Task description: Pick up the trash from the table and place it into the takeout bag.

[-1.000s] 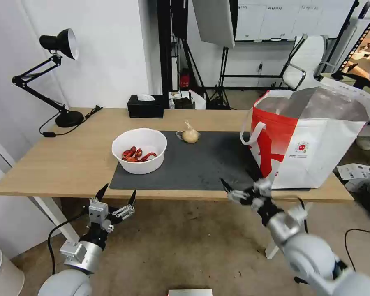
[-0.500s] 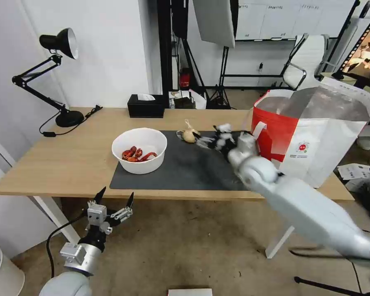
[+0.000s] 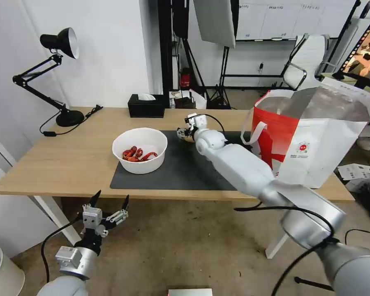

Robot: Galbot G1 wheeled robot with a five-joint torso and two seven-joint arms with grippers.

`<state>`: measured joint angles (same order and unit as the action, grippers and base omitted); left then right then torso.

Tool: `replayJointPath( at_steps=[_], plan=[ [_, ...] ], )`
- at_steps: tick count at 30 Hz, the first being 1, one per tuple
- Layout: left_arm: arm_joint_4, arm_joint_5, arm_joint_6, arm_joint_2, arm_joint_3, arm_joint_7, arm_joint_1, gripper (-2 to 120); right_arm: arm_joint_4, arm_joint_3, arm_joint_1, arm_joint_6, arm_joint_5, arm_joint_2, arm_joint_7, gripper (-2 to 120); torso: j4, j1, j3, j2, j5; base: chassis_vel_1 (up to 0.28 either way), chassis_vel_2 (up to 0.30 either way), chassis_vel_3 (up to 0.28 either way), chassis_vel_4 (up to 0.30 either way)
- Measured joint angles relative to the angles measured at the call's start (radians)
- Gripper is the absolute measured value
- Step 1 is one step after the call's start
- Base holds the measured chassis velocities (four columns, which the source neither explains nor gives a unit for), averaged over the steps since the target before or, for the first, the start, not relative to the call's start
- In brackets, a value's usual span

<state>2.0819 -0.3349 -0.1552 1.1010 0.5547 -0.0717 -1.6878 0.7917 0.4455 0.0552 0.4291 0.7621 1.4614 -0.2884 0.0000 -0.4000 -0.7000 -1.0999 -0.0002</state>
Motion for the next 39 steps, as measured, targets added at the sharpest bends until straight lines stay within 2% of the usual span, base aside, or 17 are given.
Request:
replayJointPath(
  at_steps=[14,21,22,24,25,29,30,32,34,36,39],
  plan=[
    [-0.010,-0.008,-0.004,-0.006,0.000,0.000,0.010,100,-0.025,-0.036,0.004,0.084,-0.005,0.027,-0.014,100,0.0000,0.000,0.000,0.000,0.0001,0.000,0.000,0.000,0.000],
    [-0.011,-0.009,-0.005,-0.007,-0.002,0.001,0.012,100,-0.021,-0.046,0.015,0.104,-0.003,0.027,-0.023,74,0.0000,0.000,0.000,0.000,0.0002,0.000,0.000,0.000,0.000],
    [-0.011,-0.009,-0.005,-0.007,-0.002,0.001,0.012,100,-0.021,-0.046,0.015,0.104,-0.003,0.027,-0.023,74,0.0000,0.000,0.000,0.000,0.0002,0.000,0.000,0.000,0.000],
    [-0.011,-0.009,-0.005,-0.008,-0.002,0.001,0.012,100,-0.016,-0.048,0.017,0.102,-0.003,0.025,-0.025,64,0.0001,0.000,0.000,0.000,0.0002,0.000,0.000,0.000,0.000],
    [-0.011,-0.009,-0.005,-0.008,-0.002,0.001,0.012,100,-0.016,-0.048,0.017,0.102,-0.003,0.025,-0.025,64,0.0001,0.000,0.000,0.000,0.0002,0.000,0.000,0.000,0.000],
    [-0.010,-0.009,-0.005,-0.006,-0.004,0.001,0.010,100,0.013,-0.045,0.027,0.069,-0.003,0.003,-0.032,43,0.0000,0.000,0.000,0.000,0.0002,0.000,0.000,0.000,0.000],
    [-0.010,-0.009,-0.005,-0.006,-0.004,0.001,0.010,100,0.013,-0.045,0.027,0.069,-0.003,0.003,-0.032,43,0.0000,0.000,0.000,0.000,0.0002,0.000,0.000,0.000,0.000],
    [-0.008,-0.007,-0.005,-0.004,-0.005,0.001,0.007,100,0.049,-0.043,0.040,0.046,-0.003,-0.018,-0.045,33,0.0001,0.000,0.000,0.000,0.0002,0.000,0.000,0.000,0.000],
    [-0.007,-0.007,-0.005,-0.004,-0.005,0.001,0.006,100,0.067,-0.041,0.045,0.037,-0.003,-0.027,-0.051,30,0.0001,0.000,0.000,0.000,0.0002,0.000,0.000,0.000,0.000],
    [-0.003,-0.007,-0.006,-0.004,-0.005,0.001,0.004,100,0.139,-0.036,0.063,0.016,-0.014,-0.064,-0.072,21,0.0002,0.000,0.000,0.000,0.0003,0.000,0.000,0.000,0.000],
    [0.002,-0.007,-0.006,-0.005,-0.004,0.002,0.002,100,0.211,-0.033,0.078,0.008,-0.021,-0.102,-0.090,14,0.0003,0.000,0.000,0.000,0.0004,0.000,0.000,0.000,0.000]
  ],
)
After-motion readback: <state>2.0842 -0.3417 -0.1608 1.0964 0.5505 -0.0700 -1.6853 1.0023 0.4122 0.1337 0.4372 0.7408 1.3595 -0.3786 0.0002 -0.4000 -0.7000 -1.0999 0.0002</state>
